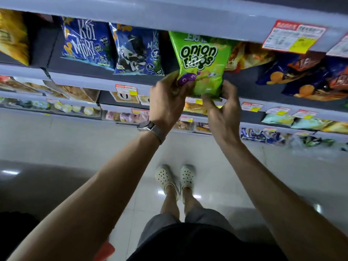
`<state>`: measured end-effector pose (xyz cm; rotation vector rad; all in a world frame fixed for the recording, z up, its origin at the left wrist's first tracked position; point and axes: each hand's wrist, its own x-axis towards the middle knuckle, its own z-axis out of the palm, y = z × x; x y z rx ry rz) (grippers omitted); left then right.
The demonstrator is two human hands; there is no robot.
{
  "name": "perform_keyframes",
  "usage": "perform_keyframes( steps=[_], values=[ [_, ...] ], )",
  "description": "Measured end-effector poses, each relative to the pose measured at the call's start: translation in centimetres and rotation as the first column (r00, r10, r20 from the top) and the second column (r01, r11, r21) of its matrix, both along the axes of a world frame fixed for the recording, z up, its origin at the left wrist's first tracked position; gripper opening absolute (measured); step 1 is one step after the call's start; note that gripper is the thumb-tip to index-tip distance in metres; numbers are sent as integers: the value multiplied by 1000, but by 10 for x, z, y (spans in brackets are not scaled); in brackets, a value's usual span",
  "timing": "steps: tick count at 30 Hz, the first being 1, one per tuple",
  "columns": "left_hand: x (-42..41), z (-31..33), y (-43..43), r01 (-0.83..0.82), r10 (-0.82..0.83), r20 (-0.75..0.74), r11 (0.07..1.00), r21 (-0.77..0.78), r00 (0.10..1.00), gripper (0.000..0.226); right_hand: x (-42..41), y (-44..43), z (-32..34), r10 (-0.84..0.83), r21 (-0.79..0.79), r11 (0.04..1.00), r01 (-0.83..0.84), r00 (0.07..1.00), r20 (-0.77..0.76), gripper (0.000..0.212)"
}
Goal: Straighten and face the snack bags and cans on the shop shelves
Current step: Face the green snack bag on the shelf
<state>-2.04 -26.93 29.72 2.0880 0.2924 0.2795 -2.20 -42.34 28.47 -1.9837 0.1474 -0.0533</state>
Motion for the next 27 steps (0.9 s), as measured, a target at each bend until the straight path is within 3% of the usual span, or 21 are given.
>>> perform_keyframes(
  steps=[7, 15, 21, 27],
  values=[
    [36, -30, -36, 166, -165, -13, 983, 75, 986, 34, 52, -48, -20, -100, 53, 994, 96, 992, 74, 49],
    [38, -44, -44, 164, -164, -78, 986, 2, 983, 35, 56, -65, -36, -63, -28, 998, 63, 998, 24, 40],
    [42, -35, -39, 202, -188, -178, 977, 63, 966, 30, 48, -73, -33, -50, -96, 994, 49, 999, -8, 32],
    [34, -22, -41, 191, -159, -218, 973, 132, 963, 49, 37, -78, -13, -53, -151, 988, 42, 996, -65, 28]
  ],
)
